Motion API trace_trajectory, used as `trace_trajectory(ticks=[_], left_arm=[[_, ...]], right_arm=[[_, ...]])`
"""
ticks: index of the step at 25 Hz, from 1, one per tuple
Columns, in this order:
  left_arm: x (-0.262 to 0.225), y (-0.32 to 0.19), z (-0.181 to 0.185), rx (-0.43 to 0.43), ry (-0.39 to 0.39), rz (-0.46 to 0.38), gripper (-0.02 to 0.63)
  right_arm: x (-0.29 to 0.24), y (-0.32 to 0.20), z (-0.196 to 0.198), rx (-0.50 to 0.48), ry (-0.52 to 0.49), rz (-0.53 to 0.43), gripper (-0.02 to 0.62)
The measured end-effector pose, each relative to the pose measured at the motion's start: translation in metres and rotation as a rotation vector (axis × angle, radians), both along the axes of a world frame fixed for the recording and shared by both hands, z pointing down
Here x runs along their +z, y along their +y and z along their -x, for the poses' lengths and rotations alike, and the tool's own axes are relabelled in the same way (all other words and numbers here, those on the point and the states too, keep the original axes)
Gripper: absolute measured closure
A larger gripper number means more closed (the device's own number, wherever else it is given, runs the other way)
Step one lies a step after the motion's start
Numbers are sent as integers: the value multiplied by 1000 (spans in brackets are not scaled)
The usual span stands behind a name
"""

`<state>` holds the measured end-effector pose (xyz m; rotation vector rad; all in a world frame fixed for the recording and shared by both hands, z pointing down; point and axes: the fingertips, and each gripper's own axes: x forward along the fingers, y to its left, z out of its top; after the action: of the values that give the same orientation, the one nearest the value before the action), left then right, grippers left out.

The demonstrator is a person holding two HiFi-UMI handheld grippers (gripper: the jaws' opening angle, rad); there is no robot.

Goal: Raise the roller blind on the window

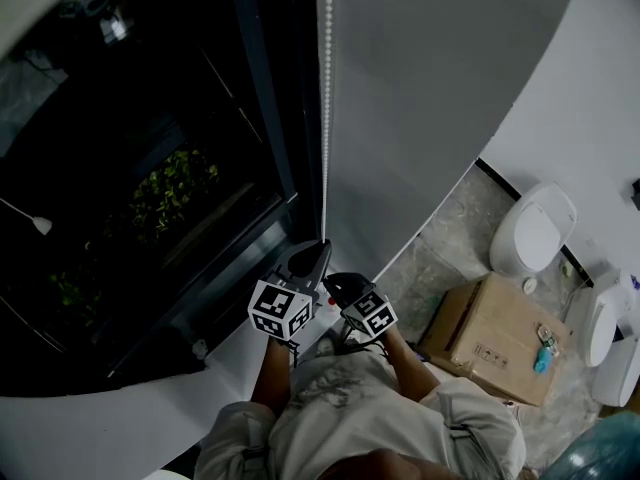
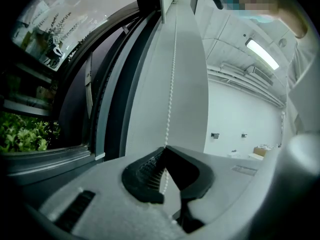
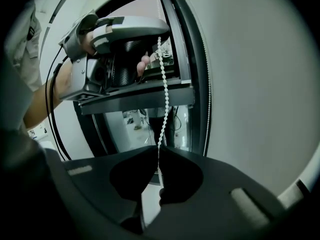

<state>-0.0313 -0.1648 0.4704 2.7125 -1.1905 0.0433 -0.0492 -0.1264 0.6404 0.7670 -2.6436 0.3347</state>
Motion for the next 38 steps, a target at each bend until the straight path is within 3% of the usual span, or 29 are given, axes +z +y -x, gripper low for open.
trace_trajectory(ticks=[7, 15, 27, 38], left_arm=[[1, -3, 5, -4, 2, -3, 592], [-1, -4, 10, -9, 2, -7, 591], [0, -1, 8, 0, 8, -8, 591], [1, 1, 6, 7, 16, -9, 591]], right_arm=[[-48, -2, -6, 1, -61, -51, 523], [-155, -3, -23, 29, -213, -211, 500], [-290, -23, -5, -32, -365, -430, 494], [-344, -39, 3, -48, -396, -522, 508]])
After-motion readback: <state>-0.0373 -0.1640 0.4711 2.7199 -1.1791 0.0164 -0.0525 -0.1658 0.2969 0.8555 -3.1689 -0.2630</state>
